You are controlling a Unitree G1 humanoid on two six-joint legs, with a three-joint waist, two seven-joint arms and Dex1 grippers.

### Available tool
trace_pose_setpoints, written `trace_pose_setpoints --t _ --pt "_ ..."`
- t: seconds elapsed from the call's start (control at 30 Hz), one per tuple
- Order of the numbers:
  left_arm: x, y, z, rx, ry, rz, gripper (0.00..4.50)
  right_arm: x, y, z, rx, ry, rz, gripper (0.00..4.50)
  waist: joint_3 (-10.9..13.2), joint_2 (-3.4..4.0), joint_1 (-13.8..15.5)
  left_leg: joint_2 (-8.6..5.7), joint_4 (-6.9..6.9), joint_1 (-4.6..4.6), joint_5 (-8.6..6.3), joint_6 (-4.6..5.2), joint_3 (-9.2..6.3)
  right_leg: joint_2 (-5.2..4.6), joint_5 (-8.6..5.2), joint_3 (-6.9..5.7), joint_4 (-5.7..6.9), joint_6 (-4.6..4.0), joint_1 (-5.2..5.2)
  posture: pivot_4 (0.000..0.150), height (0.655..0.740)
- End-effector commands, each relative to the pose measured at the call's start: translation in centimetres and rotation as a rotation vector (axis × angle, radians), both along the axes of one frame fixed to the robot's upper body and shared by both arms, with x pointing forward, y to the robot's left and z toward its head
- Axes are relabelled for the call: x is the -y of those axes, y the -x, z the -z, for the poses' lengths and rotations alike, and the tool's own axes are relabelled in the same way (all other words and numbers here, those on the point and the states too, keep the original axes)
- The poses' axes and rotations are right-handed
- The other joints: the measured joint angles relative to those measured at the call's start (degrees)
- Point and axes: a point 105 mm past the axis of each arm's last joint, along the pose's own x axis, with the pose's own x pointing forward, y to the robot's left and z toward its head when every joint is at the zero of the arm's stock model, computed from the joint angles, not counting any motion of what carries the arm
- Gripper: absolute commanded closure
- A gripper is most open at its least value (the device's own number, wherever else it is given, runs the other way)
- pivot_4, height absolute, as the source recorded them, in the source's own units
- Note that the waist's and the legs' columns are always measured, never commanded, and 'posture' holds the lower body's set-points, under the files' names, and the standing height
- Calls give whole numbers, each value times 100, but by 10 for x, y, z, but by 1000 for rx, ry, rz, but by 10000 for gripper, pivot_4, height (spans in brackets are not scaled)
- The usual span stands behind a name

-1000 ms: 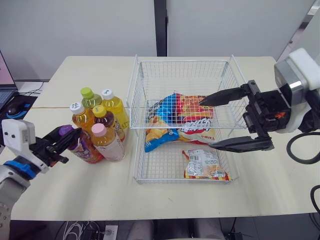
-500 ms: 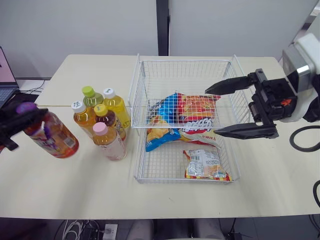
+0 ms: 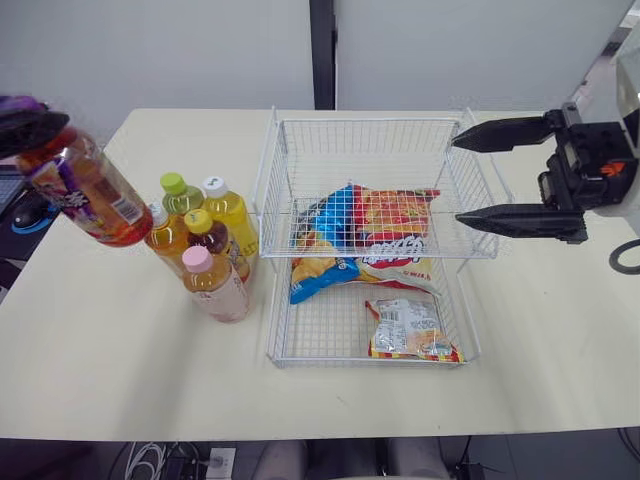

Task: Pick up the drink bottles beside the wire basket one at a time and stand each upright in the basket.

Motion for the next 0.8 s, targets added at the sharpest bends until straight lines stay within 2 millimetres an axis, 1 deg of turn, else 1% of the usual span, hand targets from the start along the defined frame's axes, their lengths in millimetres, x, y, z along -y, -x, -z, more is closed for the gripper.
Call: trace_pose_setpoints --t 0.03,0.13,0.2,0.37,0.6,0.8 --pt "17 5 -34 121 -18 93 31437 3 11 -10 58 -12 22 0 7 -3 6 -2 1 -1 0 0 0 0 0 -2 1 0 1 1500 7400" --pt "31 -3 -42 139 -23 159 31437 4 14 -11 66 -27 39 0 10 -4 1 -4 4 -1 0 0 4 1 -2 1 7 5 -1 1500 7400" --pt "39 -8 -48 152 -8 201 31437 5 14 -12 72 -35 51 0 11 -2 2 -6 5 -2 0 0 6 24 -2 3 9 5 -3 1500 7400" --pt "68 -24 -54 149 -24 315 31437 8 15 -15 96 -52 91 0 13 -5 -5 -2 13 -3 1 1 3 43 -3 9 17 7 -1 1500 7400" --pt "111 -35 -68 168 -30 479 31437 19 12 -21 112 -90 170 0 19 -12 -7 -1 17 -13 1 1 6 47 -4 17 19 8 -13 1500 7400" --pt "146 -43 -71 168 -15 613 31437 28 13 -19 114 -106 231 0 20 -15 61 -4 37 -48 2 1 -5 44 -2 7 20 11 -34 1500 7400"
